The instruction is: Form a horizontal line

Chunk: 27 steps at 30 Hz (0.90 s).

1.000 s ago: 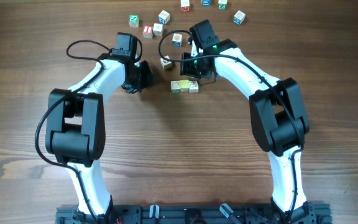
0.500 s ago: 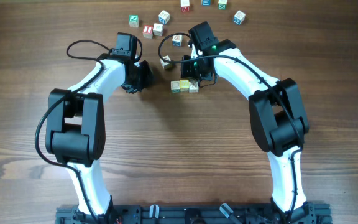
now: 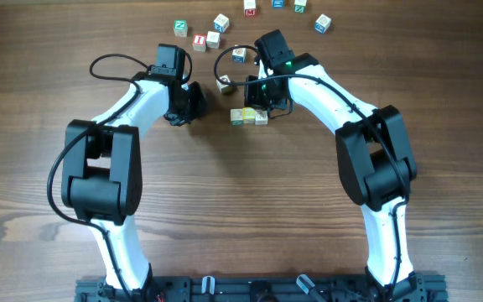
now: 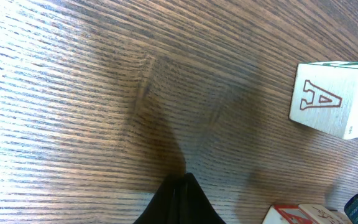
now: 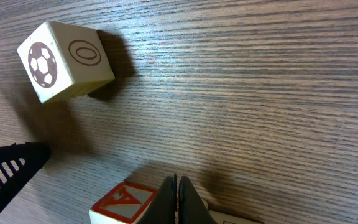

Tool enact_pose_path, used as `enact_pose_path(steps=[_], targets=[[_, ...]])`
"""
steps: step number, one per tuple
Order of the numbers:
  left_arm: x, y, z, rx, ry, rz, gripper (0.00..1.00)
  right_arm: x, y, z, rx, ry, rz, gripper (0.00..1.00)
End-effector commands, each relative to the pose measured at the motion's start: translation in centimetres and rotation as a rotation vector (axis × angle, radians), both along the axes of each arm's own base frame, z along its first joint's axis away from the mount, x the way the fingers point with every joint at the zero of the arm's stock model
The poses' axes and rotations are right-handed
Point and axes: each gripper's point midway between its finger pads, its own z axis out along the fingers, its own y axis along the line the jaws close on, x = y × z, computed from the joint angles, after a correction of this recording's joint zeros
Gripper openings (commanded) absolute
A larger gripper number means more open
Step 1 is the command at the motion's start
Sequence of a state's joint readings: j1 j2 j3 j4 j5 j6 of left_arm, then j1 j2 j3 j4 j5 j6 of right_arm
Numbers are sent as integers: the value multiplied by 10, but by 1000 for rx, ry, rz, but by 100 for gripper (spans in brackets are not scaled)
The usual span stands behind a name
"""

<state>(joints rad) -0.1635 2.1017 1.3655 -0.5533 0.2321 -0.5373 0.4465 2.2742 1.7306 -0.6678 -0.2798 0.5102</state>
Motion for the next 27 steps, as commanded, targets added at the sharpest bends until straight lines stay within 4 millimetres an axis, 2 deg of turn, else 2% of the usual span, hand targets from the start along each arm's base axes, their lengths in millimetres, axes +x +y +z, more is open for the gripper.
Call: enact_pose_path(steps=[1, 8, 17, 24, 27], targets=[[-56, 51, -80, 236, 225, 50, 5, -1, 1, -12, -20, 14, 15, 5], [-55, 50, -80, 235, 222, 50, 5, -3, 0, -13, -25, 22, 16, 5], [-55, 50, -80, 230, 222, 50, 4, 7, 5, -9, -6, -27, 26, 5], [-49, 16, -77, 98, 180, -48, 4, 6, 5, -9, -8, -21, 26, 5], [-49, 0, -75, 47, 149, -172, 4, 6, 5, -9, -8, -20, 25, 5]])
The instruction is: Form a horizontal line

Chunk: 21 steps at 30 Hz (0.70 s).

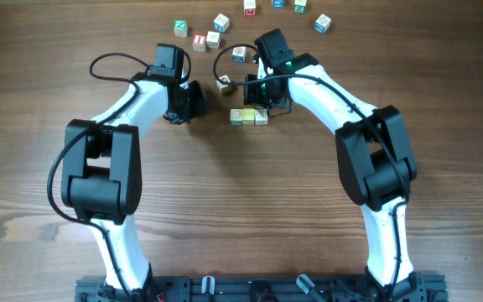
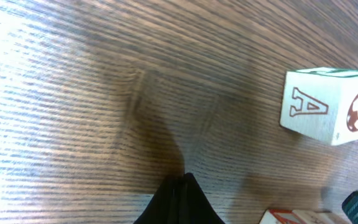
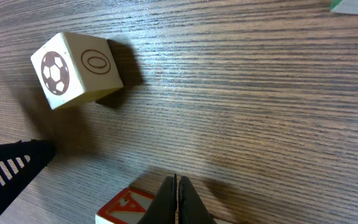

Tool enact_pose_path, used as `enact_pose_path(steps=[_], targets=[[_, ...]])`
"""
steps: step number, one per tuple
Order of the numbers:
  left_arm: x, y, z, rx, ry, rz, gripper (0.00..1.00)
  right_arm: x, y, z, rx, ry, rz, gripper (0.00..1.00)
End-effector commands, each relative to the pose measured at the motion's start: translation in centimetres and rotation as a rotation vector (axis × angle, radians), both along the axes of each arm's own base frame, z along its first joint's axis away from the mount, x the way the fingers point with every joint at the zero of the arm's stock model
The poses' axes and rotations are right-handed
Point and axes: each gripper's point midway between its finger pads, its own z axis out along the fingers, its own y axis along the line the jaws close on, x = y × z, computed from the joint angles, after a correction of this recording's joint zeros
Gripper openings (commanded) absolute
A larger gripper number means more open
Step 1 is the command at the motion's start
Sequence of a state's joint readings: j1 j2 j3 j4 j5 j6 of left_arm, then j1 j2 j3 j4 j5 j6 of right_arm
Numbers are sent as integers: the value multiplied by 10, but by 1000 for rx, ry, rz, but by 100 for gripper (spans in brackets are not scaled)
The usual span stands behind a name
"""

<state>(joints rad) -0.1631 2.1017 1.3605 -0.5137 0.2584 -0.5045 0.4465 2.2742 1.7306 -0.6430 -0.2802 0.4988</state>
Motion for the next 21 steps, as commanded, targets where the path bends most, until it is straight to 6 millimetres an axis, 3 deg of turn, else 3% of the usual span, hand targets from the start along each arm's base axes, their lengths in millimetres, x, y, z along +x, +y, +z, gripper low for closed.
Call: enact_pose_path(steps=[1, 8, 21], targets=[[-56, -2, -76, 54, 168, -190, 4, 1, 2, -11, -18, 6, 15, 4], [-63, -37, -65, -90, 95, -438, 4, 1, 2, -11, -18, 6, 15, 4], [-76, -37, -69, -97, 108, -493, 4, 0, 3, -11, -14, 9, 17, 4]])
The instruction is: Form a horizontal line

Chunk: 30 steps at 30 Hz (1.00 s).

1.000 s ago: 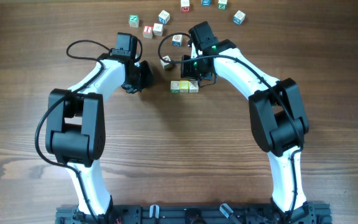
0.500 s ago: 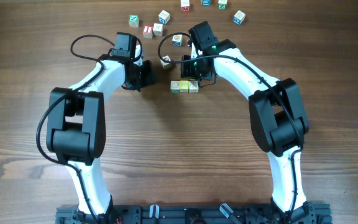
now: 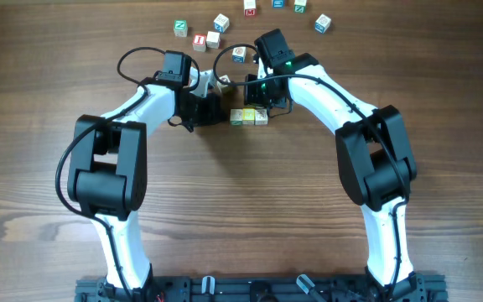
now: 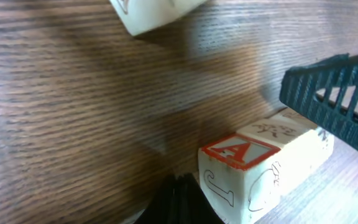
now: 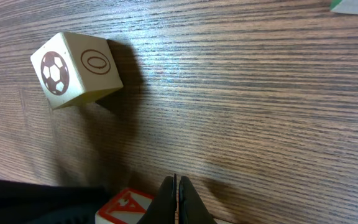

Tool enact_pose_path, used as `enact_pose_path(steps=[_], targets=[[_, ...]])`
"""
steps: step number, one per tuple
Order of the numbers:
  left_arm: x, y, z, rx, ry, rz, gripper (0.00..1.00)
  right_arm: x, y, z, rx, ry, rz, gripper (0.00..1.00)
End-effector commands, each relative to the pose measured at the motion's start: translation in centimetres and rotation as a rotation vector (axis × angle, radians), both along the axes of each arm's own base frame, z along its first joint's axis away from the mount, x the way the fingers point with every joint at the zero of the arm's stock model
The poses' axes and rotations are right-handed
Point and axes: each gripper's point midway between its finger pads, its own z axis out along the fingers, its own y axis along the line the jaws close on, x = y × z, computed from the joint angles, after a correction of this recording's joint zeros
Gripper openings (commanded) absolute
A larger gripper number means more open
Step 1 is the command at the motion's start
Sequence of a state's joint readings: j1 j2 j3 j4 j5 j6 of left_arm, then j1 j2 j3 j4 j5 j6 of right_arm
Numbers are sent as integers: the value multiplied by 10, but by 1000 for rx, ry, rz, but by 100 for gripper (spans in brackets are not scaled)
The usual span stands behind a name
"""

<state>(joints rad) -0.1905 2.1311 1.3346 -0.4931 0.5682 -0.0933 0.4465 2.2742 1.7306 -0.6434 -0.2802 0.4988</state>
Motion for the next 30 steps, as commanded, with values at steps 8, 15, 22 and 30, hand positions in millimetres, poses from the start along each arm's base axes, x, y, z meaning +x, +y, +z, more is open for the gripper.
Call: enact_pose_path(steps=[8, 15, 22, 30], targets=[[-46, 20, -71, 145, 156, -27, 4, -6, 10, -9, 27, 31, 50, 4], [-46, 19, -71, 145, 155, -26, 4, -13, 7, -12, 14, 62, 49, 4], [-46, 18, -70, 138, 154, -28, 4, -8, 9, -10, 23, 39, 50, 4], [-40, 4, -63, 52, 133, -39, 4, -10, 12, -9, 40, 48, 57, 4]])
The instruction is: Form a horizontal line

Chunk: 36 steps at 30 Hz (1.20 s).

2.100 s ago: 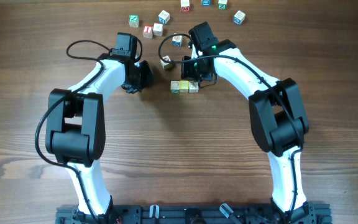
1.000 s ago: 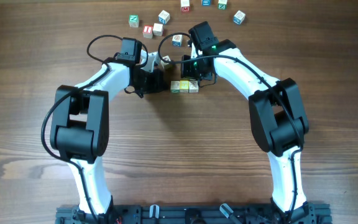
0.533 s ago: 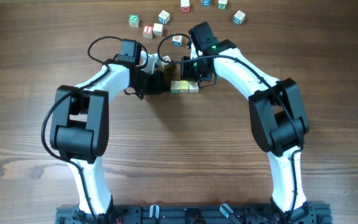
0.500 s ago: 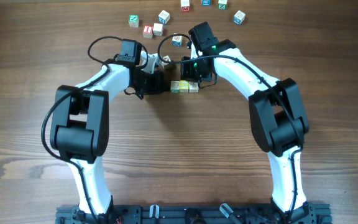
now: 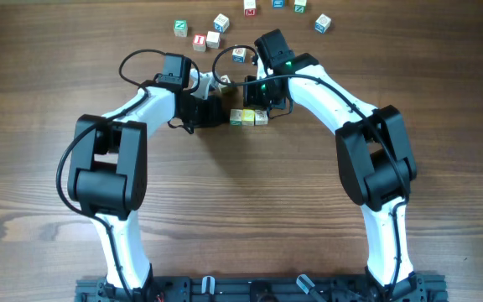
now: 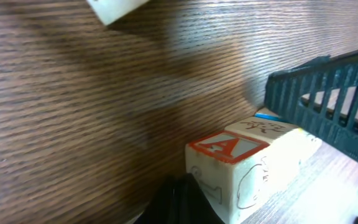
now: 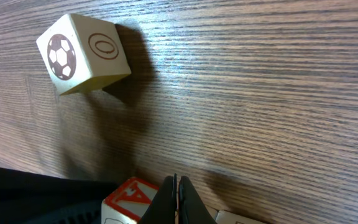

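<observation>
Three letter blocks (image 5: pixel 249 117) lie side by side in a short row at mid-table. The red "A" block (image 6: pixel 227 151) is its left end. My left gripper (image 6: pixel 182 190) is shut, its tip right against the lower face of that block; overhead it sits just left of the row (image 5: pixel 222 115). My right gripper (image 7: pixel 176 186) is shut too, its tip at the back of the row beside the "A" block (image 7: pixel 128 198). A loose cream block with a soccer ball and an "O" (image 7: pixel 82 53) rests behind the row (image 5: pixel 223 82).
Several more letter blocks are scattered at the far edge, among them a green one (image 5: pixel 180 28), a red one (image 5: pixel 199 40) and one at the right (image 5: pixel 323 23). Another block (image 5: pixel 239 54) lies by the right arm's cable. Both arms crowd the row.
My left gripper has edged a little closer to the "A" end of the row. The right wrist view has shifted slightly. Both grippers stay shut and the row looks unmoved.
At first my left gripper was shut well left of the row, facing the soccer block, while the right one was shut behind the row. It stayed so, then stood at the row's left end by the "A" block, where it now presses closer.
</observation>
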Tool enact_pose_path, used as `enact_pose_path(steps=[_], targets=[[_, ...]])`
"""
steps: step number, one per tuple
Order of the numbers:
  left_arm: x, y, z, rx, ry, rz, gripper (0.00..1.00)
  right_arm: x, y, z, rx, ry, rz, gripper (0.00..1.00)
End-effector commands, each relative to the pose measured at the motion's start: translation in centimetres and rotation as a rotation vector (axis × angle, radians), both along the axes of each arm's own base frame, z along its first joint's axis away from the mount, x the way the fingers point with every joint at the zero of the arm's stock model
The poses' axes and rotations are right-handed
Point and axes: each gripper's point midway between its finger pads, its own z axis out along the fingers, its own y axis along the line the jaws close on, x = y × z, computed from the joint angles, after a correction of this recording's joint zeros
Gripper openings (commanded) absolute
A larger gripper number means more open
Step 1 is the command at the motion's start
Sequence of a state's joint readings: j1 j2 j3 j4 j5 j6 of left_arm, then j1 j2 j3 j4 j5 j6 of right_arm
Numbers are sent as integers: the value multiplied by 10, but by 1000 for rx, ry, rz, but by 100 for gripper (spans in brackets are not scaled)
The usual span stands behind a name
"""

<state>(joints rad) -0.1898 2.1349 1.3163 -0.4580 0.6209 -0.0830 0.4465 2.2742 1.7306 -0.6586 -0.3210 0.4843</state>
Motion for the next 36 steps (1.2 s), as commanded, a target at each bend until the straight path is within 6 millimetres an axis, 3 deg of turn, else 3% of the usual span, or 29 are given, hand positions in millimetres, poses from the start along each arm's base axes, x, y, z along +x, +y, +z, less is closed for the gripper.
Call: enact_pose_path(steps=[1, 20, 26, 36], targets=[[-38, 10, -62, 94, 138, -22, 4, -4, 8, -9, 16, 26, 31, 4], [-37, 8, -61, 87, 133, -25, 4, -15, 9, -10, 31, 77, 41, 4], [-37, 8, -61, 87, 133, -25, 4, -8, 10, -8, 40, 37, 63, 5], [-37, 8, -62, 87, 133, -25, 4, 7, -16, 2, -3, -6, 39, 5]])
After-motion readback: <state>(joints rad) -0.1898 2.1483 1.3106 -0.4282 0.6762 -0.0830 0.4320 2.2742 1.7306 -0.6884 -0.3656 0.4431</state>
